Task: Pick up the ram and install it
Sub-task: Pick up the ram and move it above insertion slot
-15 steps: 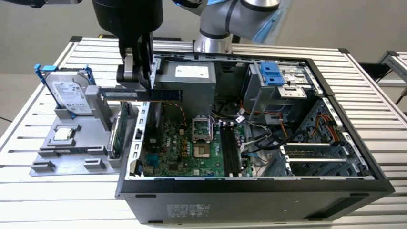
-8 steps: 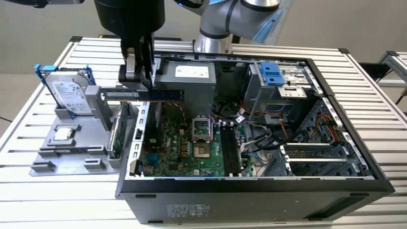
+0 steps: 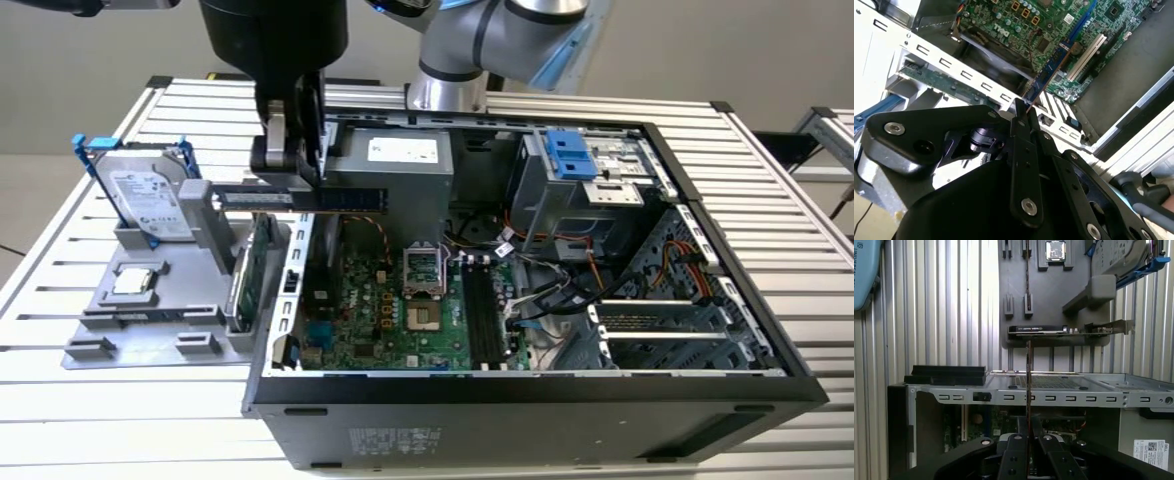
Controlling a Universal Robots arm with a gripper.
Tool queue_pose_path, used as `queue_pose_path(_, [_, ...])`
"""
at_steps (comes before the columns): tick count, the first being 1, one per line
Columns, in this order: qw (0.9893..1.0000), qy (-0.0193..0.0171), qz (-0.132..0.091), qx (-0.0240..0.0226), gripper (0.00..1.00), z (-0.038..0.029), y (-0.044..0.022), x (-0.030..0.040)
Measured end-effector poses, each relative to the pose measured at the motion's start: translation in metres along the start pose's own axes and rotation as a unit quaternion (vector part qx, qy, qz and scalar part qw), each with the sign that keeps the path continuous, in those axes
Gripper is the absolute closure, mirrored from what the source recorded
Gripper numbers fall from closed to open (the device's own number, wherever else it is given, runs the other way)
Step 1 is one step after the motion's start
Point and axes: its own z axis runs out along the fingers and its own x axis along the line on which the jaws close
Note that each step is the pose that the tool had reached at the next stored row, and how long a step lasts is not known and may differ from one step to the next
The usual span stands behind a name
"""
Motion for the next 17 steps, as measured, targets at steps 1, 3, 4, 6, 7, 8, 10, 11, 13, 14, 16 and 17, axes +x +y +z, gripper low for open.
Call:
queue_pose_path(1, [1.0,0.0,0.001,0.0,1.0,0.0,-0.0006,0.0])
queue_pose_path(3, [1.0,0.0,0.003,0.0,1.0,-0.0001,-0.0021,0.0])
queue_pose_path(4, [1.0,0.0,0.005,0.0001,1.0,0.0,-0.0028,0.0])
queue_pose_path(6, [1.0,0.0,0.01,0.0001,1.0,-0.0001,-0.0043,0.0])
queue_pose_path(7, [0.9999,-0.0001,0.012,0.0002,1.0,-0.0001,-0.0051,0.0])
queue_pose_path(8, [0.9999,-0.0001,0.014,0.0002,1.0,-0.0001,-0.006,0.0])
queue_pose_path(10, [0.9998,-0.0001,0.017,0.0003,1.0,-0.0001,-0.008,0.0])
queue_pose_path(11, [0.9998,-0.0002,0.019,0.0003,1.0,-0.0001,-0.0089,0.0])
queue_pose_path(13, [0.9997,-0.0002,0.024,0.0004,1.0,-0.0001,-0.0102,0.0])
queue_pose_path(14, [0.9996,-0.0002,0.027,0.0004,1.0,-0.0001,-0.0109,0.0])
queue_pose_path(16, [0.9995,-0.0002,0.031,0.0005,1.0,-0.0001,-0.0125,-0.0001])
queue_pose_path(17, [0.9994,-0.0002,0.033,0.0006,1.0,-0.0001,-0.0134,-0.0001])
